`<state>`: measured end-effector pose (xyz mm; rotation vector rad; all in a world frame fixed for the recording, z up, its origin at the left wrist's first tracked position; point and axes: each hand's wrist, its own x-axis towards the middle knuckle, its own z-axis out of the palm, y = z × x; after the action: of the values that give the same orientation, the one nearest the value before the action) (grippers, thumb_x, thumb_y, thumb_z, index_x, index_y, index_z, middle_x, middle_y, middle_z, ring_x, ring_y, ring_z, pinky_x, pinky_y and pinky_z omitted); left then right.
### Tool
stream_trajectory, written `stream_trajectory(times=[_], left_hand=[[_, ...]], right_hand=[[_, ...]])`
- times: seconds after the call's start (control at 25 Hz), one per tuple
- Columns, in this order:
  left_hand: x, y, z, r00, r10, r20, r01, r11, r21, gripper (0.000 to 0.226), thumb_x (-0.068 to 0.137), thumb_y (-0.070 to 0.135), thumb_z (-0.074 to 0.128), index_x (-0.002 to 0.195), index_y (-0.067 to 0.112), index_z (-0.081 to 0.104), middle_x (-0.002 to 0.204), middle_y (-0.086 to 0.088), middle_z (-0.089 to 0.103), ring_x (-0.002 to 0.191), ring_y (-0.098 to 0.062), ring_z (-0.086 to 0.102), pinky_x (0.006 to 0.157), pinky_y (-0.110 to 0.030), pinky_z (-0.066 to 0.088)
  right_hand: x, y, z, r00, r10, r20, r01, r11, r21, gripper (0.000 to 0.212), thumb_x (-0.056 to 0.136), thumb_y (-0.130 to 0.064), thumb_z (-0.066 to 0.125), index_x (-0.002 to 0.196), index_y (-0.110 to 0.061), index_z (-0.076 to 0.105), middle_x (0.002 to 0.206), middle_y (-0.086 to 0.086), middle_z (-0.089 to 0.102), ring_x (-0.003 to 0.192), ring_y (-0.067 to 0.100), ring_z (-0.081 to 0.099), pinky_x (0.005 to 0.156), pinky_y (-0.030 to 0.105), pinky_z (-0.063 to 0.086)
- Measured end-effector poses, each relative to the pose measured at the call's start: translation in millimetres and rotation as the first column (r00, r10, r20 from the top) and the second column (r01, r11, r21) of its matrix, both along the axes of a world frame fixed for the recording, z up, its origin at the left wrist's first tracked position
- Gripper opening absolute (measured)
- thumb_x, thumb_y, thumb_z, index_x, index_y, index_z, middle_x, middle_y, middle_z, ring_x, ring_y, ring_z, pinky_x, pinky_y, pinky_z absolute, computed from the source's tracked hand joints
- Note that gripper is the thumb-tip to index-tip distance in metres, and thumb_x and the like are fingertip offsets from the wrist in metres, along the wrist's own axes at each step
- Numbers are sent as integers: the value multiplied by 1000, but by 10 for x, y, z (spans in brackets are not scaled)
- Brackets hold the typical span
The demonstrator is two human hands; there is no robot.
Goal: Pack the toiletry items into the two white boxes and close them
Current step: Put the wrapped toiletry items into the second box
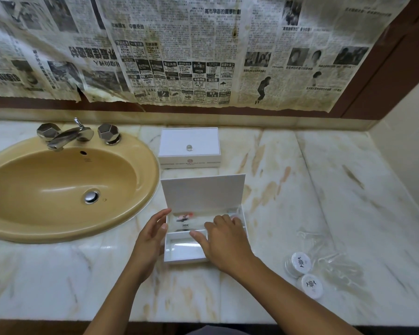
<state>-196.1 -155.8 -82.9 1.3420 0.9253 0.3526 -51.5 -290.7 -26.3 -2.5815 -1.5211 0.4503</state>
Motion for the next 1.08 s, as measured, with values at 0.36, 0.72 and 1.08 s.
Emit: stream_trajectory(times=[0.36,0.72,1.08], left_hand=[[-6,10,-11,999,1,-35,0,1000,5,32,106,30,48,125,53,60,146,7,53,140,-31,45,100,-53,50],[-29,27,-82,1000,0,-18,0,1000,-17,32,107,30,47,126,52,60,146,-3,54,139,-33,47,103,-60,48],[-16,-6,-47,1000,8,-6,-8,1000,-23,32,106,29,46,125,52,61,146,-1,54,140,-30,46,100,-49,51]], right_hand=[[351,-587,138,970,-243,14,207,854,478,22,79,-22,56,97,-23,68,93,-3,65,88,21,58,76,34,43],[780,-1198,-69,951,-301,72,305,870,-388,47,84,-33,56,129,-30,41,124,-3,48,118,20,42,95,36,31],[773,-1253,-287,967,-209,143,249,887,-388,43,79,-8,48,118,-24,41,108,-1,49,97,19,54,92,36,33]])
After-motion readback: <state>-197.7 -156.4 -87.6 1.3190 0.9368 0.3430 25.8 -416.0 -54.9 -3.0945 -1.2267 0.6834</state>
